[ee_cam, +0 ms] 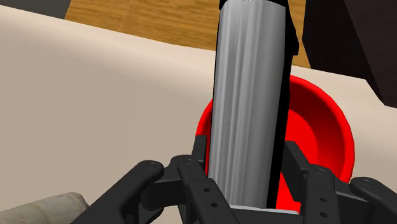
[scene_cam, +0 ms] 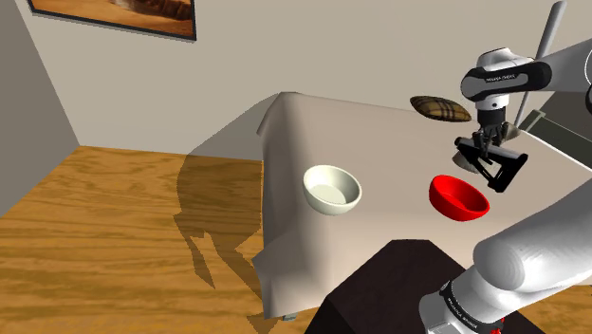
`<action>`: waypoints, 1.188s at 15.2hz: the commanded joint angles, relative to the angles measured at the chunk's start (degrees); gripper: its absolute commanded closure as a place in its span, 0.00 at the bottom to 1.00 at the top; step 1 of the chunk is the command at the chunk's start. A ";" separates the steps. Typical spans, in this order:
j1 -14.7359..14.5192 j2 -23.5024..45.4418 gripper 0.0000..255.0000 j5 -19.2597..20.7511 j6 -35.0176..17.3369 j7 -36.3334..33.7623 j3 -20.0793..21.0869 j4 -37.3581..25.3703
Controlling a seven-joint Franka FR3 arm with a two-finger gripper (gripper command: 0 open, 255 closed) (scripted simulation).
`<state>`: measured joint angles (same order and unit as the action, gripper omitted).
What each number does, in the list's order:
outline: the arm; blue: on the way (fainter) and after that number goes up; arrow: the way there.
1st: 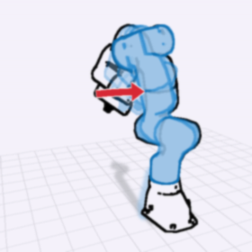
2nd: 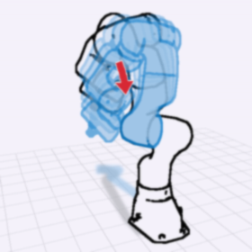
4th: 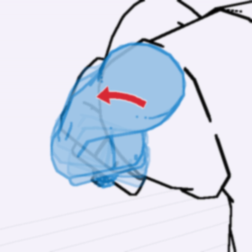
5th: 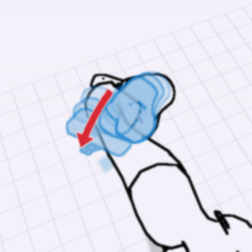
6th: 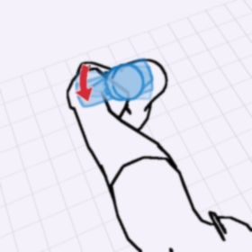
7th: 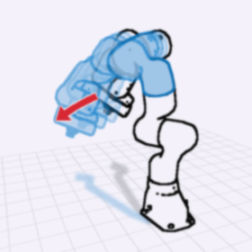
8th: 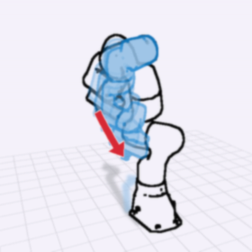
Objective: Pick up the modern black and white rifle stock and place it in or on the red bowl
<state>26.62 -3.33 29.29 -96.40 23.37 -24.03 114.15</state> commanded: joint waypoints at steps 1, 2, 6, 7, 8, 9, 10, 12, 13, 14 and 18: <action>0.32 0.51 1.00 0.11 -1.18 0.38 -0.39 0.41; 0.36 0.72 1.00 0.11 -1.87 0.12 -0.45 0.95; 0.53 1.60 1.00 0.11 -4.64 -0.87 -0.67 3.05; 0.57 1.85 1.00 0.11 -5.34 -1.11 -0.72 3.54; 0.62 2.12 1.00 0.11 -6.04 -1.35 -0.77 4.03; 0.66 2.40 1.00 0.10 -6.74 -1.59 -0.82 4.50; 0.71 2.69 1.00 0.10 -7.44 -1.83 -0.88 4.96; 0.80 3.30 1.00 0.08 -8.84 -2.29 -0.98 5.84; 0.85 3.63 1.00 0.07 -9.55 -2.52 -1.02 6.27; 0.90 3.97 1.00 0.06 -10.25 -2.75 -1.07 6.68; 1.10 5.45 1.00 0.00 -13.08 -3.63 -1.24 8.22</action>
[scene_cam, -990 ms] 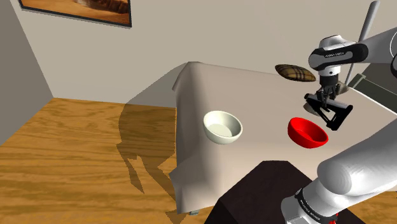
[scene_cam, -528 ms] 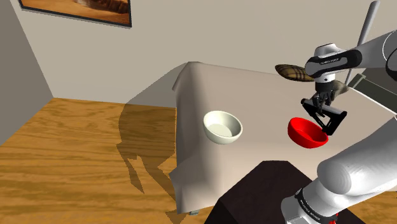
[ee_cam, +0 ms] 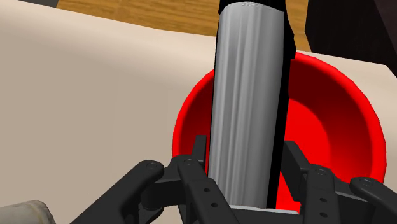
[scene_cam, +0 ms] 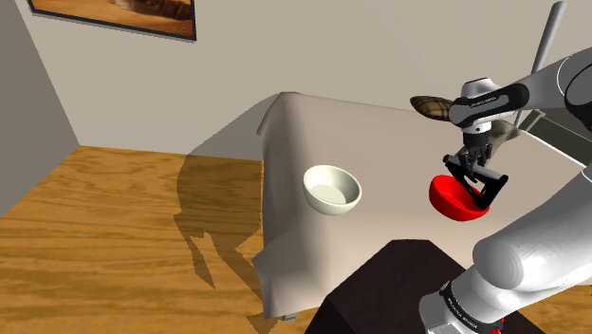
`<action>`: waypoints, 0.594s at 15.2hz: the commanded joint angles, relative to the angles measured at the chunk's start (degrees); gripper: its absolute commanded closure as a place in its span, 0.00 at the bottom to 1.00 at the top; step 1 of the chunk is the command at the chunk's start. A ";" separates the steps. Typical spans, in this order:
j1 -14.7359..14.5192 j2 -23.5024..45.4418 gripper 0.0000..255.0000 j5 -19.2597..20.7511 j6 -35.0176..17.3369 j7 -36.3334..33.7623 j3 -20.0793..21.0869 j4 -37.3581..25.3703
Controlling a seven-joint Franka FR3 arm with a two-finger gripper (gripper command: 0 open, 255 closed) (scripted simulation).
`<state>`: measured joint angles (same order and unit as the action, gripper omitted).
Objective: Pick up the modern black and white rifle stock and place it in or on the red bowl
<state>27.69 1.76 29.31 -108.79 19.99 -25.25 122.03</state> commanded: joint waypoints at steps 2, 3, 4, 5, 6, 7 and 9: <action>0.14 1.17 1.00 -0.06 -2.12 -0.68 -0.10 1.04; 0.20 1.59 1.00 -0.08 -2.83 -0.89 -0.13 1.38; 0.26 2.03 1.00 -0.11 -3.54 -1.10 -0.16 1.70; 0.28 2.12 1.00 -0.11 -3.69 -1.15 -0.16 1.76; 0.29 2.11 1.00 -0.11 -3.68 -1.15 -0.15 1.76; 0.30 2.12 1.00 -0.11 -3.68 -1.15 -0.14 1.76; 0.32 2.12 1.00 -0.11 -3.68 -1.15 -0.12 1.76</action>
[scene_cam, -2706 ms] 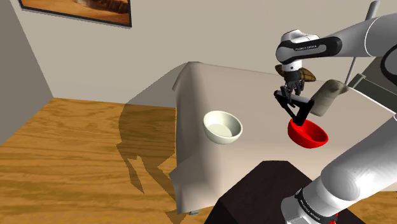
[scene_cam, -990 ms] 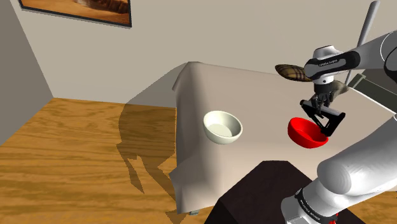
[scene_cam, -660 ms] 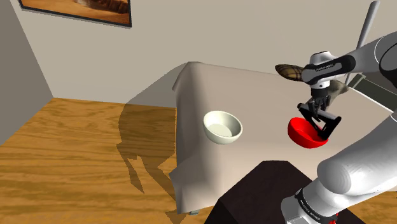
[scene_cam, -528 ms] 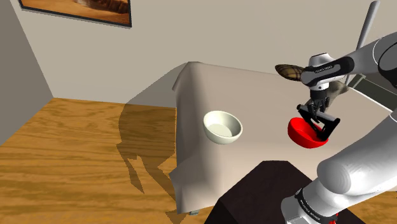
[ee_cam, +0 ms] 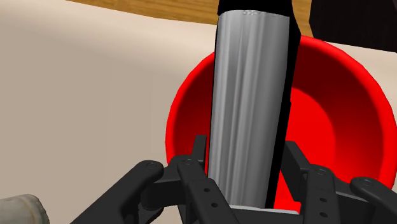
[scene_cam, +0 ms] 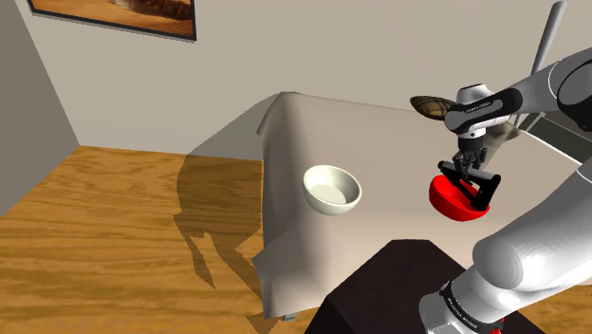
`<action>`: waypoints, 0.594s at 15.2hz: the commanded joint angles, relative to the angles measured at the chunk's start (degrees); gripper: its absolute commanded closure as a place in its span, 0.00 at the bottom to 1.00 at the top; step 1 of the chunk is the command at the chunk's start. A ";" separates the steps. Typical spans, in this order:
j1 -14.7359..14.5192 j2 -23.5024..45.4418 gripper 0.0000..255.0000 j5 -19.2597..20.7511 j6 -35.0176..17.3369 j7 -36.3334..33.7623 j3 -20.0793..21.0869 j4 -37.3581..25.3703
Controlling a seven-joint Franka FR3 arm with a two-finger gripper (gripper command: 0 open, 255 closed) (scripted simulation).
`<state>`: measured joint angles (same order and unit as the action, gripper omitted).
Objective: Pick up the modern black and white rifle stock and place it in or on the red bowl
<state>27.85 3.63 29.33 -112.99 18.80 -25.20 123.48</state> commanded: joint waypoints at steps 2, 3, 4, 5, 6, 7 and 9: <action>0.17 0.25 1.00 -0.13 0.52 0.04 -0.15 0.31; 0.17 0.25 1.00 -0.13 0.52 0.04 -0.15 0.31; 0.20 0.22 0.00 -0.10 0.46 0.04 -0.17 0.38; 0.18 0.20 0.00 -0.11 0.52 0.03 -0.16 0.36; 0.18 0.16 0.00 -0.09 0.52 0.02 -0.16 0.40; 0.17 0.14 0.00 -0.09 0.53 0.01 -0.16 0.41; 0.17 0.25 0.00 -0.13 0.52 0.04 -0.15 0.31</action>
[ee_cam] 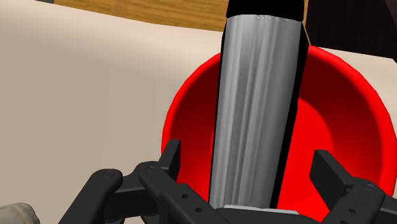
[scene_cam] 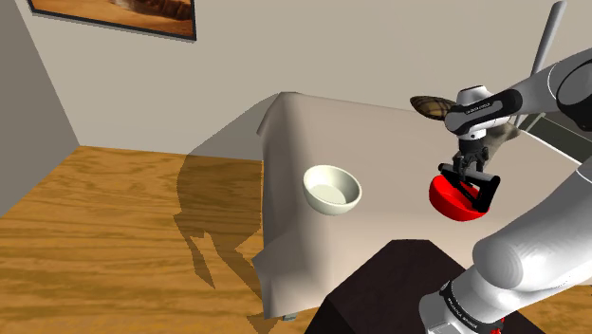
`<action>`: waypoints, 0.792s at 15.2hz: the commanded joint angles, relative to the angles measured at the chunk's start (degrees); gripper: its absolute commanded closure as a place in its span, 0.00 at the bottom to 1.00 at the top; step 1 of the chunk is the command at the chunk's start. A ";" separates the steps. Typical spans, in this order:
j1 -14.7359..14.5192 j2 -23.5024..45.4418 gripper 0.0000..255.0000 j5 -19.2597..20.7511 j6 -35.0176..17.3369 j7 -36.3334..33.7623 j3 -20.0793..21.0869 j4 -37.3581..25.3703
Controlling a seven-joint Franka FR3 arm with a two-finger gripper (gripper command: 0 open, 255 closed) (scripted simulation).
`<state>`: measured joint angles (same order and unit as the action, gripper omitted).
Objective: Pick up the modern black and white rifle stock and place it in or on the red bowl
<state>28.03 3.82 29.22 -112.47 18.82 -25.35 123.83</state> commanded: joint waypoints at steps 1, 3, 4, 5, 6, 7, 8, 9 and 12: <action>-0.45 -0.42 0.00 -0.39 1.88 0.14 0.40 -1.31; -1.33 -1.12 0.00 -1.12 5.61 0.42 1.18 -4.07; -1.66 -1.30 0.00 -1.41 7.07 0.54 1.48 -5.24; -1.66 -1.30 0.00 -1.41 7.07 0.54 1.48 -5.24; -1.66 -1.31 0.00 -1.41 7.07 0.54 1.48 -5.23; -1.66 -1.30 0.00 -1.41 7.07 0.54 1.48 -5.23; -1.66 -1.30 0.00 -1.41 7.07 0.54 1.48 -5.23; -1.66 -1.30 0.00 -1.41 7.07 0.54 1.48 -5.24; -1.66 -1.30 0.00 -1.41 7.07 0.54 1.48 -5.24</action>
